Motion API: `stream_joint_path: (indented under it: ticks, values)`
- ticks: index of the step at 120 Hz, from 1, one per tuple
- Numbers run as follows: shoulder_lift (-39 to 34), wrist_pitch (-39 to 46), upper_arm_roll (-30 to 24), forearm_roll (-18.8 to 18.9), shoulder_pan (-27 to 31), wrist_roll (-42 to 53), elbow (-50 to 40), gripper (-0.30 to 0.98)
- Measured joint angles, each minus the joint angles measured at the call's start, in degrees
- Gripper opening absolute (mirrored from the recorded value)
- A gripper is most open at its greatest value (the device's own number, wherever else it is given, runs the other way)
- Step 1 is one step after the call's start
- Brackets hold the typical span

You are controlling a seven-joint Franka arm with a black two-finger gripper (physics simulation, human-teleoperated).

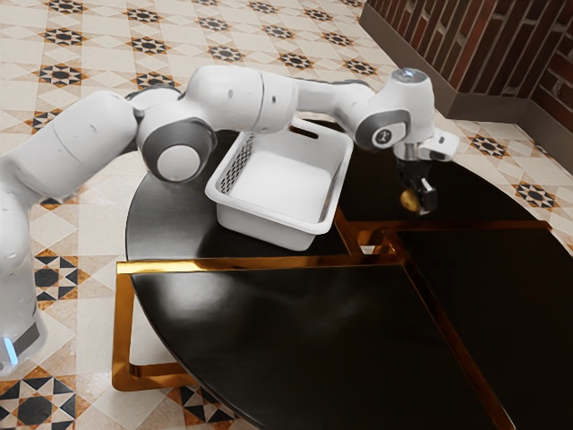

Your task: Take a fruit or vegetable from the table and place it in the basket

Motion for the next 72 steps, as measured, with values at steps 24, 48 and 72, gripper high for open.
stream_joint_path:
  ticks: [24,48,72]
  values:
    - [-8.8,-10.22,-0.24,-0.57,-0.06,-0.11,-0.5,0.32]
    - [-26.25,-21.26,-0.47,-1.71,-0.3,0.08,-19.36,0.31]
    - [-36.5,-26.91,1.57,-2.12,-0.18,0.66,-32.01,0.3]
